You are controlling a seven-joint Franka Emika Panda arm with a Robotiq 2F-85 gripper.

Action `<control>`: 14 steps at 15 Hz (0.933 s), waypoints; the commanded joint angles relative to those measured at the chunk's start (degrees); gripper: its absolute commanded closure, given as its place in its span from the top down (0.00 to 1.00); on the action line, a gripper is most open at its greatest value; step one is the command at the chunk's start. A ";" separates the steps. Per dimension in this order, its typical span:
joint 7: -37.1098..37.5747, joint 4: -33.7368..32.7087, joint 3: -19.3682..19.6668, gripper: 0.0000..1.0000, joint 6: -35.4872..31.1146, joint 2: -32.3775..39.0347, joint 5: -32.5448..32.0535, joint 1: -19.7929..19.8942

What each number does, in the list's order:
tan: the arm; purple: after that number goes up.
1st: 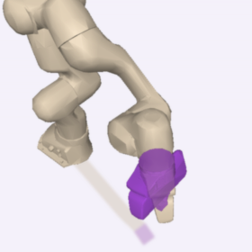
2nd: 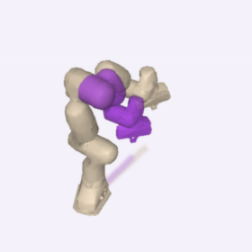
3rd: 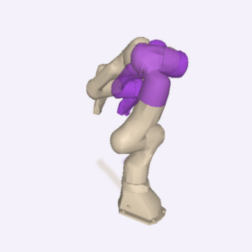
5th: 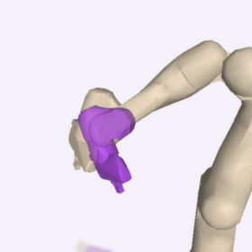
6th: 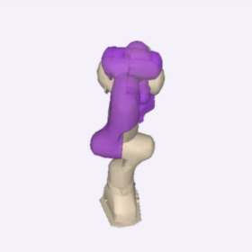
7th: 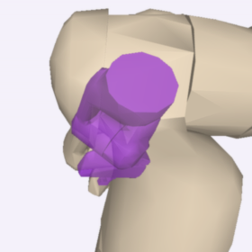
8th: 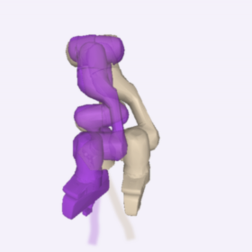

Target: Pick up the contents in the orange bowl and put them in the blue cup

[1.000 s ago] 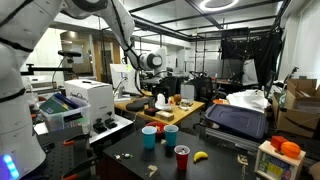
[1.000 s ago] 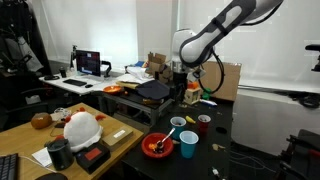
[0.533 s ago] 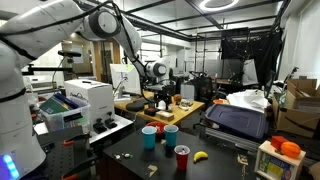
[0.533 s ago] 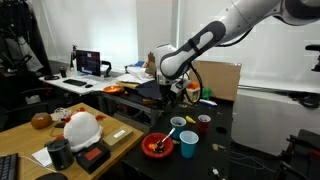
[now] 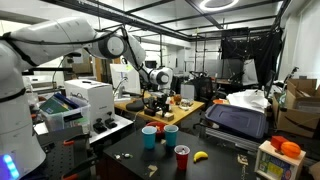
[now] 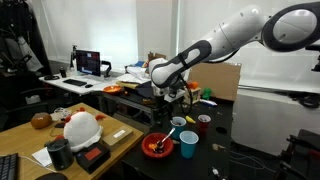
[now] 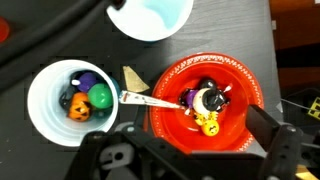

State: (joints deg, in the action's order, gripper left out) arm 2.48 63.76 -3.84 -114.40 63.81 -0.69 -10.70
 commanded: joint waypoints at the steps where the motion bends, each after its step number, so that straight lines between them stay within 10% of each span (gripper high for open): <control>1: -1.86 -8.50 -2.98 1.00 6.22 5.73 2.87 0.67; 14: -2.66 -21.36 -5.00 1.00 7.26 19.54 4.79 -0.62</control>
State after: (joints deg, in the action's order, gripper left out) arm 1.11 48.05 -8.46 -108.27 79.98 3.11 -10.97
